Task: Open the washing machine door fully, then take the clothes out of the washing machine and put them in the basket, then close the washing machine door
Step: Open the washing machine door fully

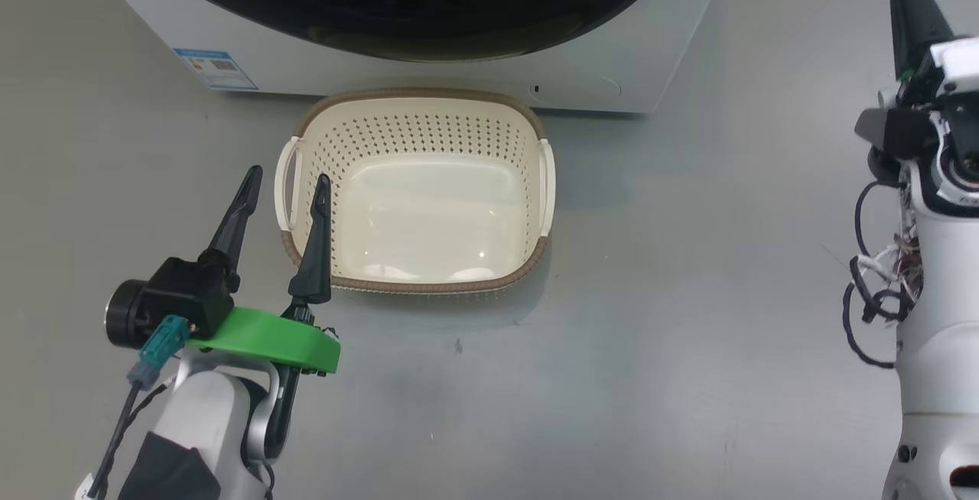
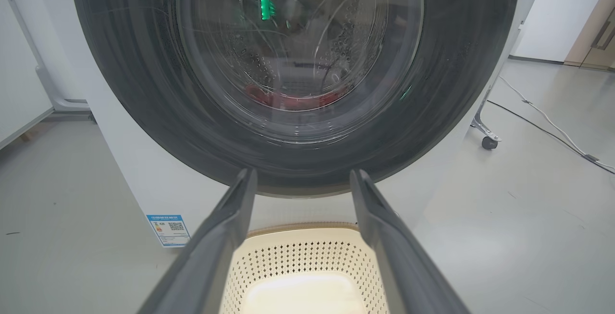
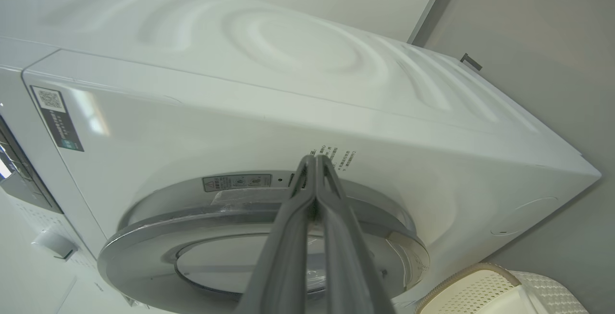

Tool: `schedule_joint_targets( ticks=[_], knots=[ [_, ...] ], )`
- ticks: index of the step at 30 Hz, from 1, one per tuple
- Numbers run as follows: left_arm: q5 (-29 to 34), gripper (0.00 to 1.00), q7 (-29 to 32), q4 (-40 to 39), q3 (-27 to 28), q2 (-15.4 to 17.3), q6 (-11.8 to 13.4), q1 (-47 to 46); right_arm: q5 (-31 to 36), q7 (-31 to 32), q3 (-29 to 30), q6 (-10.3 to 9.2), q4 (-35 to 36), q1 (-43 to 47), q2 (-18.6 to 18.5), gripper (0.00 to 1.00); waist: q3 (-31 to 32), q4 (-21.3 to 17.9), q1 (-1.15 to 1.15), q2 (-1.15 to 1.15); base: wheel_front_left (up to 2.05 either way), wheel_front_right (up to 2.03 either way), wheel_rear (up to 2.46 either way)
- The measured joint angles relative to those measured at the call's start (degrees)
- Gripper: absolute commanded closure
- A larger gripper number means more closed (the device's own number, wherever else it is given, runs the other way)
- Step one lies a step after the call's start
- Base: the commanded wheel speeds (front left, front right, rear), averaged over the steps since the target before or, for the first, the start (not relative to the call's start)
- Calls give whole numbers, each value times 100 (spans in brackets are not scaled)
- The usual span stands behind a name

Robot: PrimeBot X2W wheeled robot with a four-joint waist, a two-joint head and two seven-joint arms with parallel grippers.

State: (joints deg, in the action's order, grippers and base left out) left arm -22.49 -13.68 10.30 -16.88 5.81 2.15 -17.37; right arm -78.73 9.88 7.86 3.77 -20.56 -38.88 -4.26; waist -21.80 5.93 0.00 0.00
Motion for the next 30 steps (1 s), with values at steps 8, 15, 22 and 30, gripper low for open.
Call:
schedule_joint_targets(
  ticks=[8,15,22,30],
  knots=[
    [38,0,-2,-44,-21,-86,-2,-271,-149,532,-156,-246,-33,-905,-212,100,-406,161,0,0,0,0,0],
    [43,0,-9,-56,-55,-133,-20,-525,-198,991,-393,-398,-220,-1553,-368,100,-720,329,0,0,0,0,0],
    [53,0,-30,-13,-146,-192,-45,-689,-143,1283,-612,-501,-401,-2101,-517,100,-923,530,0,0,0,0,0],
    [36,0,-57,26,-183,-278,-93,-793,-134,1510,-776,-544,-687,-2563,-503,100,-1067,733,0,0,0,0,0]
  ],
)
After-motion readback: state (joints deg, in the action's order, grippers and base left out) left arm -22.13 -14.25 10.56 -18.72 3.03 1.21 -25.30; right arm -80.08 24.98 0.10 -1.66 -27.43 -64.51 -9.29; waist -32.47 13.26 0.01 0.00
